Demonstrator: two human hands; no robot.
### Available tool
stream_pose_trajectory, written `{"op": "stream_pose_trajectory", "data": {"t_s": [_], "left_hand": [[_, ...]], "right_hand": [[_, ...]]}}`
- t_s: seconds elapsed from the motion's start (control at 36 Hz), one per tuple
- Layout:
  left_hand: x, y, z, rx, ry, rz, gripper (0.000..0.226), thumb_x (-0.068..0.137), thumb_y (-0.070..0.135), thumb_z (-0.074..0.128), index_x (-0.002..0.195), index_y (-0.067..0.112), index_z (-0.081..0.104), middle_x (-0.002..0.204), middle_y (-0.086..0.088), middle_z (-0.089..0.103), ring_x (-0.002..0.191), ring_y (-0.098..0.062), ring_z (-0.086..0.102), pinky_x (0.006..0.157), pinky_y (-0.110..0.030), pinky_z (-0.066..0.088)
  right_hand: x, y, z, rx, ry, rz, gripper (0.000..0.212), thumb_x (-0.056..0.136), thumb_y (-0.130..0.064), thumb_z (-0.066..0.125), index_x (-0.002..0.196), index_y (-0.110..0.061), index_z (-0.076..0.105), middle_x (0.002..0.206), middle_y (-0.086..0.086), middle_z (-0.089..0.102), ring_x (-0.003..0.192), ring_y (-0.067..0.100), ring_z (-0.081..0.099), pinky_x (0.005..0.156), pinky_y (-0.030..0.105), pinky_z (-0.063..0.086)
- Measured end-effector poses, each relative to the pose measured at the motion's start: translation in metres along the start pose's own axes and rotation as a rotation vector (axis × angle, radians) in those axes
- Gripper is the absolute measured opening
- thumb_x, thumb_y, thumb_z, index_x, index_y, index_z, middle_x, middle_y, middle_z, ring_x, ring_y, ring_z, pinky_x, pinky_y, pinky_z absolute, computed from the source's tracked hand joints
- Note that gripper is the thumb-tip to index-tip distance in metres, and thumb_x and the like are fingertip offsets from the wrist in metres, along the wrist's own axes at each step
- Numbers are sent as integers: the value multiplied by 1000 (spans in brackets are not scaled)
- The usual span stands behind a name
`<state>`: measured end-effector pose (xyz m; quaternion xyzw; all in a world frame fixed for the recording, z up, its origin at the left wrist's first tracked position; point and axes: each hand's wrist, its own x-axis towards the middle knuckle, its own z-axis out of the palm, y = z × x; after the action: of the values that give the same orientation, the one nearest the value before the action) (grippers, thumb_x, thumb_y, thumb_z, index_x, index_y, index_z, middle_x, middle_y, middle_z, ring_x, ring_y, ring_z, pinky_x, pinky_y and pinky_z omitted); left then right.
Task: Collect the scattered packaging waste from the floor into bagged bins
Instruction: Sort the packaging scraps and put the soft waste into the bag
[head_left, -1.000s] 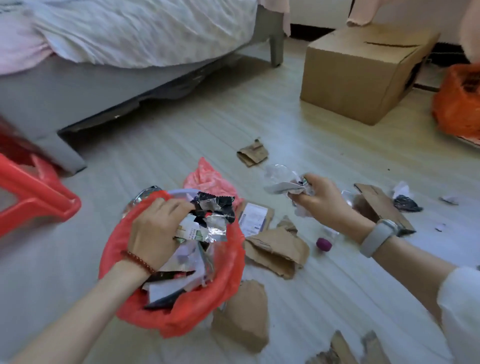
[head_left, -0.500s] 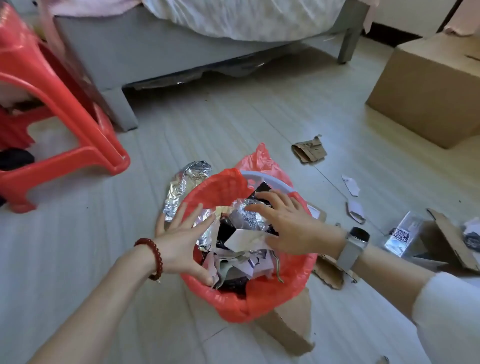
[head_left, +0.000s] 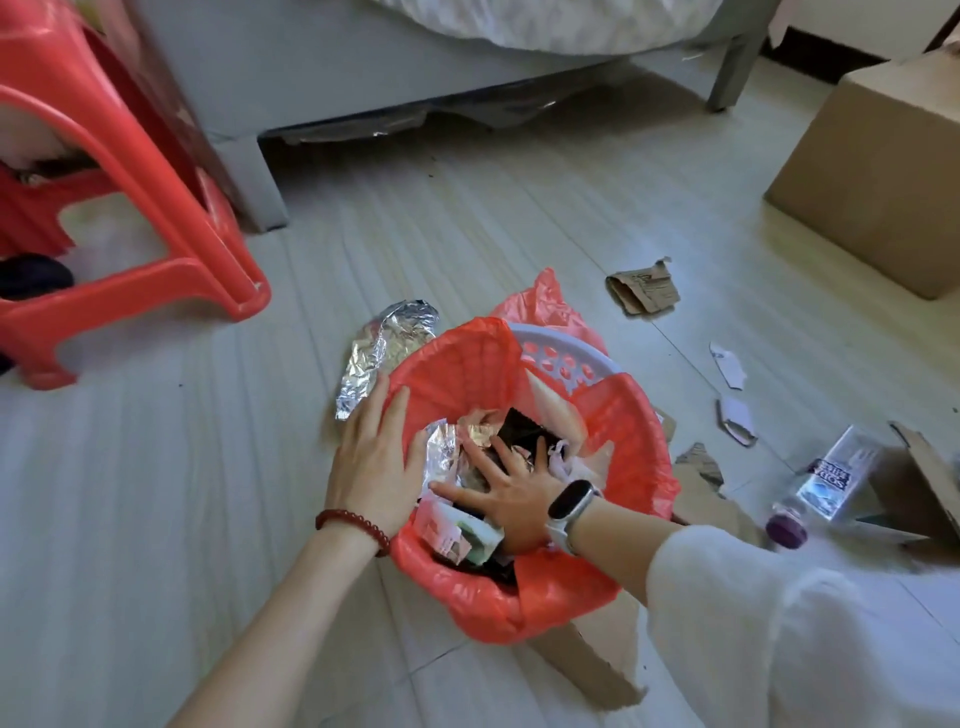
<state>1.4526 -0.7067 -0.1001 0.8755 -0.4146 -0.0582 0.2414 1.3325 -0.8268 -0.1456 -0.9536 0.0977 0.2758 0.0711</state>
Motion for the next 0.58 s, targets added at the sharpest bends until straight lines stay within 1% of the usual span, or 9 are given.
{"op": "stream_pose_trajectory", "data": {"t_s": [0.08,0.14,0.19,0.28,0.33,0.36,0.39,0.47,0.58], "left_hand": [[0,3,-3,13,-29,-20,51,93,26,46,141,14,33,155,-1,14,140,-20,18,112,-33,20],[0,4,-6,31,-39,-45,52,91,25,50,140,15,36,154,-1,18,139,-21,22,111,-40,23],[2,8,-10,42,-8,-55,50,89,24,53,136,15,41,150,-4,28,137,-23,28,112,-45,23],[10,23,-19,1,68,-42,44,87,23,54,129,13,51,141,-8,42,131,-27,37,108,-43,25],[18,39,-24,-43,97,-21,39,86,17,57,125,13,55,138,-10,44,128,-28,39,106,-40,28],[23,48,-25,-64,116,-4,37,85,14,58,122,12,57,136,-10,46,127,-29,41,106,-39,29],[27,58,-27,-89,130,13,35,85,13,58,119,12,59,133,-10,48,125,-29,42,105,-39,30],[37,96,-24,-178,120,81,30,85,12,57,115,11,61,124,-8,54,118,-25,47,103,-32,33],[40,162,5,-232,23,231,28,86,11,55,114,10,61,118,-8,57,112,-23,52,97,-26,34]], "right_hand": [[-1,4,-5,82,9,-6,86,83,-47,54,134,-58,-14,151,0,-30,141,36,-14,102,74,11],[-9,7,-18,194,44,3,75,88,-35,46,137,-57,-6,154,-5,-22,143,31,-10,104,71,9],[-21,13,-36,365,24,9,76,88,-26,46,140,-54,-2,155,-8,-14,144,25,-9,109,64,9],[-48,27,-65,481,29,-47,87,83,-37,62,142,-49,-2,157,-6,-6,144,18,-9,114,50,7],[-69,37,-82,514,102,-91,81,85,-37,62,146,-39,8,156,-4,4,144,16,4,114,32,9],[-78,42,-88,543,149,-96,74,88,-34,60,147,-33,15,154,-5,13,142,15,16,111,24,13],[-87,48,-94,576,207,-86,64,90,-32,57,145,-29,24,151,-8,22,137,13,28,108,20,20],[-117,68,-98,686,411,-7,40,93,-30,51,132,-22,49,136,-5,51,118,13,52,103,31,40],[-169,108,-67,767,576,179,25,93,-18,50,115,-16,63,110,0,67,97,12,61,90,26,47]]}}
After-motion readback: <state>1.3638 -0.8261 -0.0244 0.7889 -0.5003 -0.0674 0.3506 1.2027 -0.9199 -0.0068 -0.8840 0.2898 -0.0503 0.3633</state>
